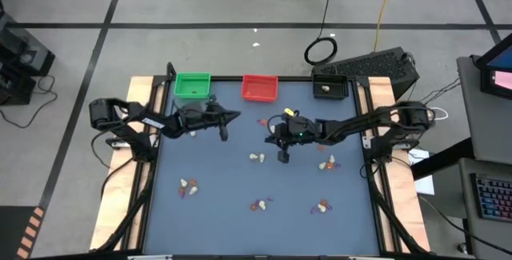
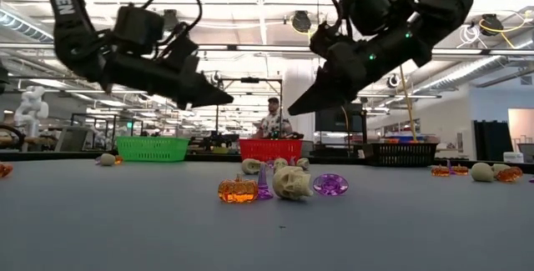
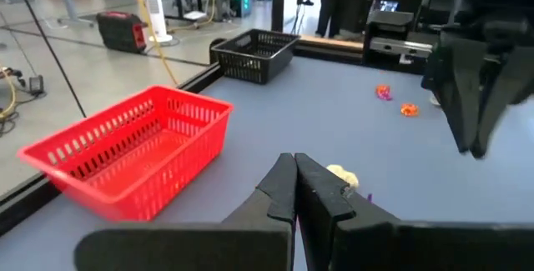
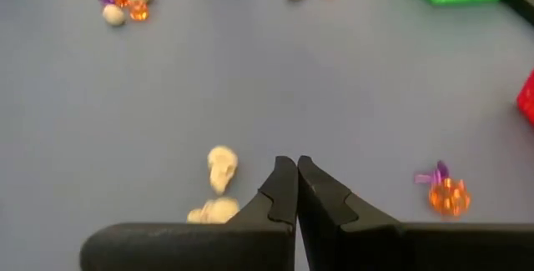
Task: Sort Halloween decoration
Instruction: Put the white skull toy into the black bin
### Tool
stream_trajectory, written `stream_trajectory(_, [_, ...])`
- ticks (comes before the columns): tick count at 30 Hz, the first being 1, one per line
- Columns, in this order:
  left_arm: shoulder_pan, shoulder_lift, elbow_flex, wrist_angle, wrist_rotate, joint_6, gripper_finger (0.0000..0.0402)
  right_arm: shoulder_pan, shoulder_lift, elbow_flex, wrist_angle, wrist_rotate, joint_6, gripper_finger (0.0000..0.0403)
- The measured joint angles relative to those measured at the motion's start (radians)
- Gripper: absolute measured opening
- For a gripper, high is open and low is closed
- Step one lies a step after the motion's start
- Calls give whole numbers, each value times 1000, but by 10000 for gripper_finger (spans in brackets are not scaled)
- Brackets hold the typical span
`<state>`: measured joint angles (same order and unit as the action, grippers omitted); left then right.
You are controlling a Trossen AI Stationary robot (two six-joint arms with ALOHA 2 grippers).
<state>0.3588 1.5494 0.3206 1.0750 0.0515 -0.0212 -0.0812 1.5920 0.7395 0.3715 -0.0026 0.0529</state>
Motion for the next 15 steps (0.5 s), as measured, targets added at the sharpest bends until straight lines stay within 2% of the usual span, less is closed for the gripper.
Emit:
stream_trajectory(9, [0,0,-88,71,-79,15,6,62,-114,0,-232,0,75,0])
stream_trajectory(15, [0,0,-100,117,-87,61,6,100,-209,1,-483,0,229,13])
